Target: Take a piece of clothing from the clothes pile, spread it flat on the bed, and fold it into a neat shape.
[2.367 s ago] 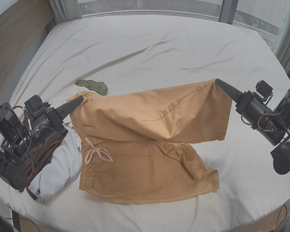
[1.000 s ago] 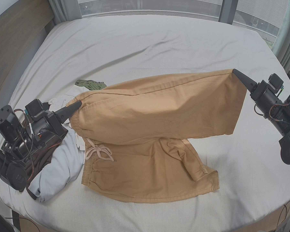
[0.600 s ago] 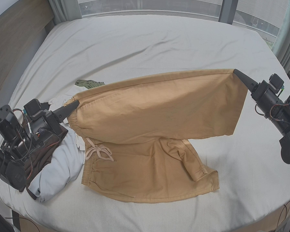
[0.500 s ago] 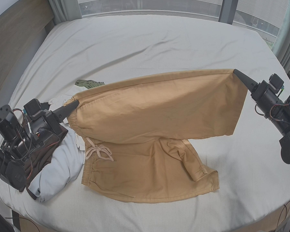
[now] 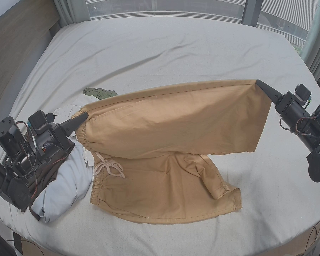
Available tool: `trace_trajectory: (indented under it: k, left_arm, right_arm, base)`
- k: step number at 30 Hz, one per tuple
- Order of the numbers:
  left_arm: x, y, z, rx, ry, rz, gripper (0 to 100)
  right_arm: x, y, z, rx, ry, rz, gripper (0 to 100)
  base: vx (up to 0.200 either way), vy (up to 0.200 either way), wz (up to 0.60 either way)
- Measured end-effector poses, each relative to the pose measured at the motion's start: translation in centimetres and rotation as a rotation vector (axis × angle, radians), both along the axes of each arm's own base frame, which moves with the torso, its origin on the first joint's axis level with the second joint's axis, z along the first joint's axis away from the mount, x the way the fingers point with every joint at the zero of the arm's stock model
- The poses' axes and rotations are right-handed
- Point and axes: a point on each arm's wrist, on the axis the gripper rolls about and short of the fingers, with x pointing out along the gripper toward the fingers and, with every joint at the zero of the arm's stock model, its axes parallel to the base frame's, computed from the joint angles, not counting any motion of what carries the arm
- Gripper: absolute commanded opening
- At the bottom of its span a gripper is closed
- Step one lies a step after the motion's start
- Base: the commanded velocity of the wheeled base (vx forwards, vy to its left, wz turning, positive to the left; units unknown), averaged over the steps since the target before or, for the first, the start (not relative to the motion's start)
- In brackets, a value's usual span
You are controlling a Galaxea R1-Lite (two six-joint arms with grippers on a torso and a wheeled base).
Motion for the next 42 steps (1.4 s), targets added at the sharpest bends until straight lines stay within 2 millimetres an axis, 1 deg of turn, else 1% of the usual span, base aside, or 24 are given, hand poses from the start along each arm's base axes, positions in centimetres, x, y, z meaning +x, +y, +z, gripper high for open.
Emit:
trace_trajectory:
  k: [7, 11, 16, 24, 29, 33, 35, 42]
  left_arm:
    - [1.0, 0.0, -0.4, -0.009, 0.01, 0.042, 0]
    - [1.6, 0.0, -0.8, -0.014, 0.021, 0.074, 0]
    - [3.0, -0.1, -1.2, -0.027, 0.022, 0.128, 0]
    - [5.0, -0.4, -1.4, -0.039, 0.005, 0.157, 0]
    - [5.6, -0.4, -1.8, -0.065, 0.023, 0.166, 0]
    - [6.2, -0.5, -2.0, -0.074, 0.027, 0.172, 0]
    - [6.8, -0.2, -2.6, -0.065, 0.047, 0.196, 0]
    - [9.4, -0.4, -2.6, -0.09, -0.004, 0.222, 0]
  right_arm:
    - [0.8, 0.1, -1.0, 0.0, 0.039, 0.0, 0]
    - [1.6, 0.2, -1.8, -0.003, 0.061, 0.0, 0]
    - [3.0, 0.3, -2.6, -0.004, 0.079, -0.003, 0]
    - [5.1, 0.4, -2.4, 0.032, 0.108, 0.005, 0]
    - [6.5, 0.5, -1.9, 0.059, 0.1, 0.012, 0]
    - [7.4, 0.4, -2.0, 0.063, 0.105, 0.008, 0]
    - [8.2, 0.3, -2.7, 0.054, 0.14, -0.009, 0]
    - [10.3, 0.4, -3.0, 0.059, 0.134, -0.008, 0]
  base:
    - [0.0, 0.0, 0.0]
    - [0.0, 0.0, 0.0]
    - [0.0, 0.0, 0.0]
    - [0.0, 0.0, 0.0]
    - [0.0, 0.0, 0.0]
    - [0.0, 0.0, 0.0]
    - [0.0, 0.0, 0.0]
    - [0.0, 0.0, 0.0]
